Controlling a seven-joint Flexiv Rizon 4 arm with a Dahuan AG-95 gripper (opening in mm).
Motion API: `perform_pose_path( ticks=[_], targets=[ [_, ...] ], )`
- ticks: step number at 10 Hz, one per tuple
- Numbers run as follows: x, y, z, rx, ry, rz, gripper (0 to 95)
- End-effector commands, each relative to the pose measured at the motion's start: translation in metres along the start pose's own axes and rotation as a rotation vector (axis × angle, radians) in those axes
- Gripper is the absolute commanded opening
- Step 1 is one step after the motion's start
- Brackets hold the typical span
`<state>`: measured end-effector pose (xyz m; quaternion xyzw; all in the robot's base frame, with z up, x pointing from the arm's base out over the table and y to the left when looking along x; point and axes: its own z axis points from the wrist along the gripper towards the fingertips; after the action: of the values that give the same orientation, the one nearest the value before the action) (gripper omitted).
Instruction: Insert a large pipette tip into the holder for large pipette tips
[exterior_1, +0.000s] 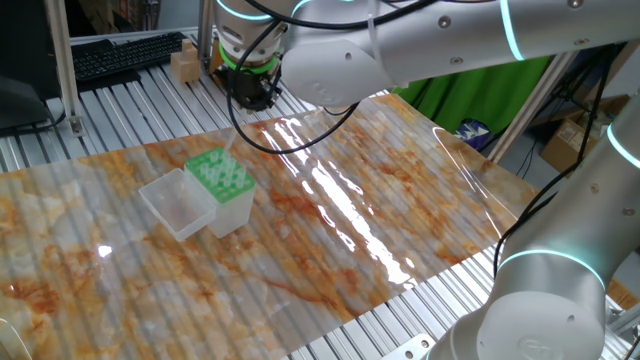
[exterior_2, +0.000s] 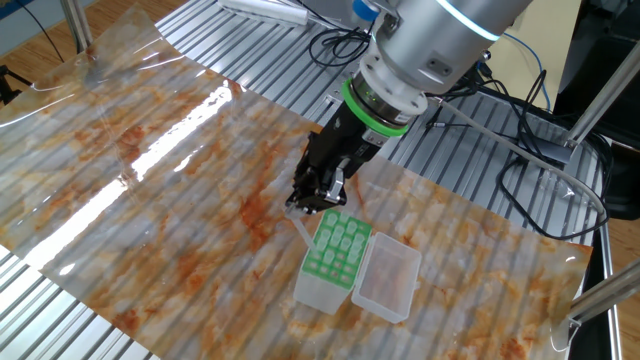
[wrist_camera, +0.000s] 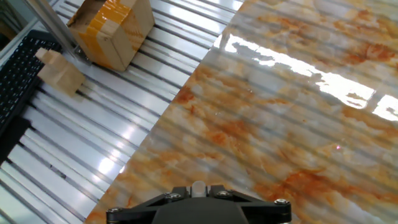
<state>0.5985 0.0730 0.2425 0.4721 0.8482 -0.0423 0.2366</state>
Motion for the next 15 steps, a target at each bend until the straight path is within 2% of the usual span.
perform_pose_path(
  ticks=[1,2,5,6,15],
  targets=[
    [-0.0003,0.0000,-0.0001,0.002,0.000,0.009,19.0],
    [-0.0003,0.0000,-0.0001,0.001,0.002,0.013,38.0],
    [-0.0003,0.0000,-0.0001,0.002,0.006,0.013,38.0],
    [-0.0004,0.0000,0.0001,0.004,0.018,0.006,19.0],
    [-0.0004,0.0000,0.0001,0.004,0.018,0.006,19.0]
  ],
)
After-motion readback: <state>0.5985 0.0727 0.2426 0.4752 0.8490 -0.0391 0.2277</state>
